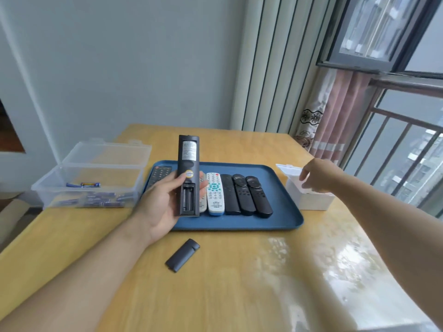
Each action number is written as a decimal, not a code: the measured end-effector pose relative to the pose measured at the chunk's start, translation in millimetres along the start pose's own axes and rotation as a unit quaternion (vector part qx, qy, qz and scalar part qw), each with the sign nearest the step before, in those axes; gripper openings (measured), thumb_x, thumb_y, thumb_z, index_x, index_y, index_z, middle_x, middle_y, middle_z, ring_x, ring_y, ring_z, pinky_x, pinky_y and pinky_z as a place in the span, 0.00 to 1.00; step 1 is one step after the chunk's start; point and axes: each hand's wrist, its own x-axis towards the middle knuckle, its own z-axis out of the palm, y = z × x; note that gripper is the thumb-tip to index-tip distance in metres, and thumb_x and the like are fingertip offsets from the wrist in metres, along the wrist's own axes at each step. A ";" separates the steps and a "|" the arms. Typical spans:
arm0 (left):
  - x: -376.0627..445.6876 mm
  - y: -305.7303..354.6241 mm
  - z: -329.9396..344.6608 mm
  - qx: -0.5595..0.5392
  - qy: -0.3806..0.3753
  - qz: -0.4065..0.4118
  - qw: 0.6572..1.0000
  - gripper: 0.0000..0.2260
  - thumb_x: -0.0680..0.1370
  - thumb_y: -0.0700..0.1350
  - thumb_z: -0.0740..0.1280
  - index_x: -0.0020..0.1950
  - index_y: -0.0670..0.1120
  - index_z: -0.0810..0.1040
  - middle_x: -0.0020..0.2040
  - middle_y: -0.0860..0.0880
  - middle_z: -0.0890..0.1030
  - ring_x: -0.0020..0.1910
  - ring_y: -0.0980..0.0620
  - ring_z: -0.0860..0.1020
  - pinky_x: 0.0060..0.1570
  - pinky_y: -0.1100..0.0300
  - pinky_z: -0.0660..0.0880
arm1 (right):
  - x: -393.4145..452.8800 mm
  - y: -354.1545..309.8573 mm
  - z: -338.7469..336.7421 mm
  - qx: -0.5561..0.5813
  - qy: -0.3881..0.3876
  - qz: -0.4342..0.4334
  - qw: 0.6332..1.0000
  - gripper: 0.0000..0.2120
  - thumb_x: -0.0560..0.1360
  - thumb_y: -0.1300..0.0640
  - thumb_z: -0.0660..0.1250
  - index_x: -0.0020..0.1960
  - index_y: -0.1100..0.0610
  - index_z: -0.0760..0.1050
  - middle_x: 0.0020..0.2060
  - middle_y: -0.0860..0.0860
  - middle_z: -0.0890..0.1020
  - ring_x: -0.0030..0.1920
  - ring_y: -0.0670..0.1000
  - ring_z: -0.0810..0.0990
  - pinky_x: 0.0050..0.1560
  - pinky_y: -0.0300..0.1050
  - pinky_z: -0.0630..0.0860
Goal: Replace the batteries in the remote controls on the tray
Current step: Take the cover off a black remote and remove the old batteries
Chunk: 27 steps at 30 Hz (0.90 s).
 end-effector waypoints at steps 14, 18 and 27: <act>6.4 10.4 -14.8 0.004 0.120 -0.007 0.993 0.11 0.83 0.44 0.64 0.60 0.38 0.79 0.43 0.42 0.85 0.35 0.50 0.84 0.31 0.60 0.81 | -97.6 -185.8 39.2 0.165 0.267 -0.495 0.810 0.15 0.73 0.49 0.73 0.58 0.52 0.83 0.57 0.46 0.83 0.55 0.50 0.79 0.51 0.43 0.77; 6.6 12.9 -14.8 0.019 0.120 -0.009 0.993 0.12 0.83 0.46 0.65 0.54 0.37 0.81 0.39 0.44 0.84 0.34 0.51 0.82 0.32 0.61 0.81 | -92.3 -197.7 54.8 0.221 0.356 -0.487 0.766 0.10 0.73 0.56 0.73 0.54 0.56 0.84 0.52 0.48 0.86 0.52 0.51 0.83 0.47 0.50 0.81; 9.4 20.9 -22.9 0.292 0.233 0.167 0.913 0.13 0.83 0.51 0.62 0.50 0.44 0.80 0.22 0.50 0.73 0.21 0.46 0.77 0.31 0.52 0.78 | -100.2 -194.1 56.8 0.366 0.344 -0.391 0.771 0.11 0.68 0.59 0.77 0.51 0.55 0.87 0.47 0.46 0.87 0.45 0.45 0.86 0.45 0.43 0.81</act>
